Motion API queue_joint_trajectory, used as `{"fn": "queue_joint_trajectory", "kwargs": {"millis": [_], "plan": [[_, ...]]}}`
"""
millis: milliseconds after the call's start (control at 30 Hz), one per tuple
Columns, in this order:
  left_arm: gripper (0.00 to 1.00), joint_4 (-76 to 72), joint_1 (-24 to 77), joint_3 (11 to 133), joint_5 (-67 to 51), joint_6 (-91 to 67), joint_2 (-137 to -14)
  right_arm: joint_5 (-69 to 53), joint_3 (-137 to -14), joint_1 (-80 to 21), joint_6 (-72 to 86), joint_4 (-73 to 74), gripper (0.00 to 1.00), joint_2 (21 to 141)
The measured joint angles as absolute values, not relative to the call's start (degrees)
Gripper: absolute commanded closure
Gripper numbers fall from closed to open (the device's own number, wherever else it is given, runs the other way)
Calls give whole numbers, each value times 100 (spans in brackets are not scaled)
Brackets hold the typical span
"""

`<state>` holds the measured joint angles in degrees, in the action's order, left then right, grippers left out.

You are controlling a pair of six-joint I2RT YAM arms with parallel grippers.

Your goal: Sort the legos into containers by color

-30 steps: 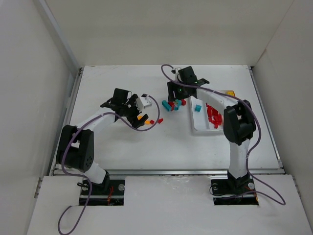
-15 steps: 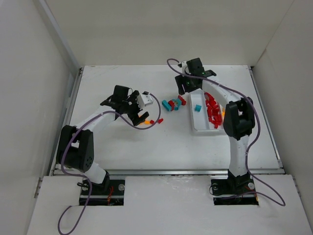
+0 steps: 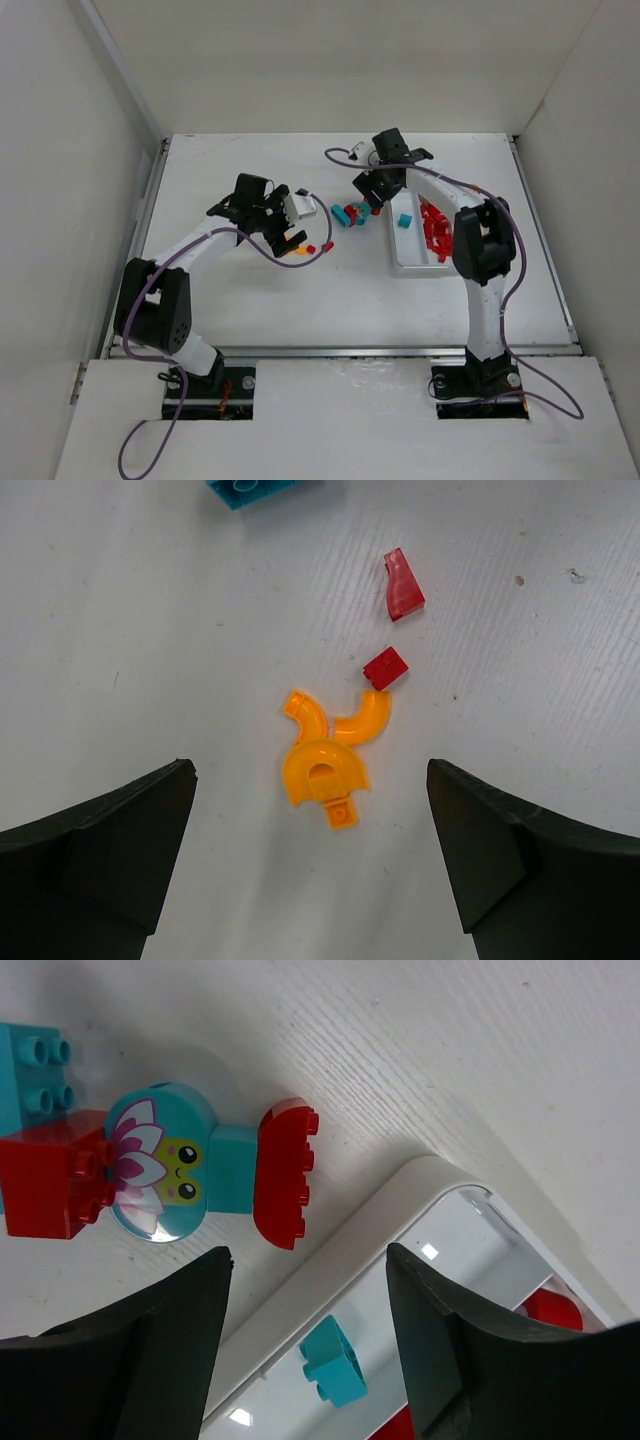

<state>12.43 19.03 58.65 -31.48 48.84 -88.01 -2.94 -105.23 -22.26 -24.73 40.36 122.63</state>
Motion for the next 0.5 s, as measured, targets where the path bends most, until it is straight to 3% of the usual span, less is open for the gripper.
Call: {"fn": "queue_joint_trajectory", "kwargs": {"millis": [133,233,500], "plan": [[0,1269,1931,5865,-3142,4906,-8755,-268,-10519,-2283,-2626,3983,38,12497],[0,1273,1940,5865,-3120,4910,-8715,-178,-10516,-2370,-2797,3955,54,12770],[0,1284,1940,5865,-3098,4917,-8615,89,-10501,-2578,-3055,3896,57,12903]]}}
